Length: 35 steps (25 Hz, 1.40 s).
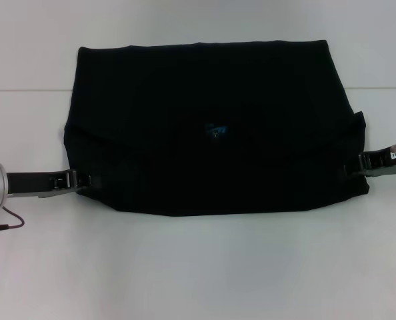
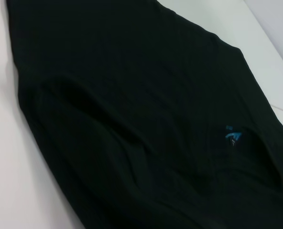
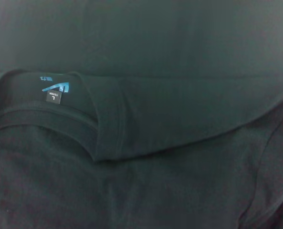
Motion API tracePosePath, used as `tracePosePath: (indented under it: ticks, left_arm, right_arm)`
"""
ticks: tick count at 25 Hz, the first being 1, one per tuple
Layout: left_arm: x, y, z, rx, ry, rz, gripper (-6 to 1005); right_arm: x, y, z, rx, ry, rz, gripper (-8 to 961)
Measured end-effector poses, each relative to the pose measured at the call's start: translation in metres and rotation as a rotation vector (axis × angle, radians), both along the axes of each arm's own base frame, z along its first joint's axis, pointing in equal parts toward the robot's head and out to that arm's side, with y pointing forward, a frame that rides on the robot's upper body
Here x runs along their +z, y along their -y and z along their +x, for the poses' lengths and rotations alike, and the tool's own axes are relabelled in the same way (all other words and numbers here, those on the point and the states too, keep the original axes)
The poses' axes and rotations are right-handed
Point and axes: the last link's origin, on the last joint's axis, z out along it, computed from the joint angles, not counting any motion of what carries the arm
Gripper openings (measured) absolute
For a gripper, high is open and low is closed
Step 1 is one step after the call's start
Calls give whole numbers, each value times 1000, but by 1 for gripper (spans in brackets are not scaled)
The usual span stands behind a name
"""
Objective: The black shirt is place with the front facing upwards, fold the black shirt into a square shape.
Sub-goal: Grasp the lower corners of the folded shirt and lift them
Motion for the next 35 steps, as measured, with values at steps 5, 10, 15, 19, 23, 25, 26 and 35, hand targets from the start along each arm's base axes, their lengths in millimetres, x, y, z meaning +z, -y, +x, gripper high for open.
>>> tracePosePath:
  ticks: [5, 10, 15, 19, 23, 25, 26, 35]
  left_arm:
    - [0, 0, 0, -1, 1, 0, 37]
    - [0, 0, 2, -3, 9, -3, 37]
    - [-1, 1, 4, -7, 22, -18, 37]
    - [-2, 6, 9, -23, 53, -58, 37]
    - [-2, 18, 16, -52, 103, -153, 37]
    - [-2, 27, 19, -60, 122, -218, 37]
    - [-2, 33, 19, -58, 131, -260, 37]
    - [1, 70, 12, 39, 66, -584, 36]
  right_arm:
    - [0, -1, 1, 1, 3, 8, 303]
    - [0, -2, 2, 4, 16, 14, 145]
    - [-1, 0, 2, 8, 15, 1, 70]
    - [2, 5, 0, 29, 8, -45, 70]
    - [7, 16, 3, 49, 0, -125, 71]
    - [10, 24, 7, 55, 0, -173, 71]
    - [12, 29, 9, 58, 0, -196, 71]
    - [22, 86, 29, 197, 23, -538, 71]
